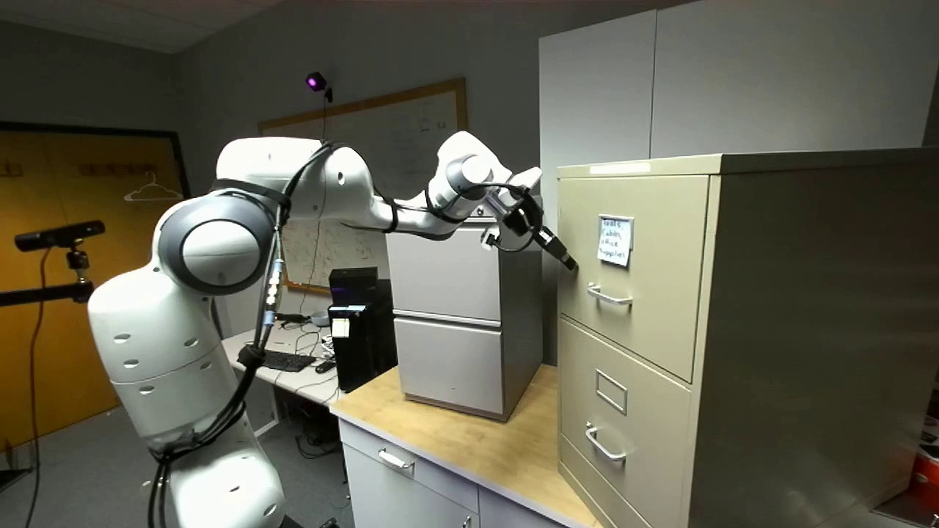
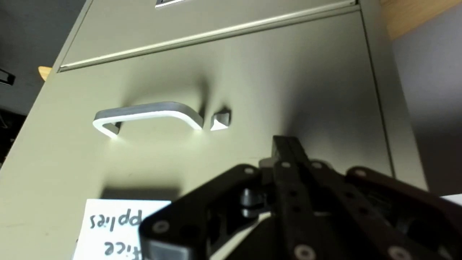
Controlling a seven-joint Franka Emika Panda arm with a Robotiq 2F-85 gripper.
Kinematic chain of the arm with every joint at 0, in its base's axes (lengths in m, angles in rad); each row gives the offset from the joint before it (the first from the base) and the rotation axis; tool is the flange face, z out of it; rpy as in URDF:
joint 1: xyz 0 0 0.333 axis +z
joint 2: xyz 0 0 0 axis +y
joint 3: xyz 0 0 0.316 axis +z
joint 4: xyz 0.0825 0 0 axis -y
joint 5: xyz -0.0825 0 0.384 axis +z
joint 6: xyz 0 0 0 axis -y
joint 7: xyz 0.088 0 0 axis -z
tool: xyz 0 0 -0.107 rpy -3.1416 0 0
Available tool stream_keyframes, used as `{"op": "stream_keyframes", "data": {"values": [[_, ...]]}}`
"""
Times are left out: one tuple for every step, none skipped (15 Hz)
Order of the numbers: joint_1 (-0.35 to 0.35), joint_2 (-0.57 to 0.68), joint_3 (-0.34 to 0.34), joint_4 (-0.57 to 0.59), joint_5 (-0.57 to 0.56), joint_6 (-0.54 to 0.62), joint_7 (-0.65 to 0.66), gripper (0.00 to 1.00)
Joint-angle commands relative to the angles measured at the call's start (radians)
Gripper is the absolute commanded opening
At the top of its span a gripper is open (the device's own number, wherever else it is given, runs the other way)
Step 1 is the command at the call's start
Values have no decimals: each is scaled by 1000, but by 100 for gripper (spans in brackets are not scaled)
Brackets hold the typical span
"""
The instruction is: Close the upper drawer
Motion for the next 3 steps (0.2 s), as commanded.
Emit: {"op": "stream_keyframes", "data": {"values": [[8, 161, -41, 158, 67, 49, -75, 0], [10, 167, -42, 172, 83, 31, -88, 0], [11, 171, -44, 181, 94, 17, -99, 0]]}}
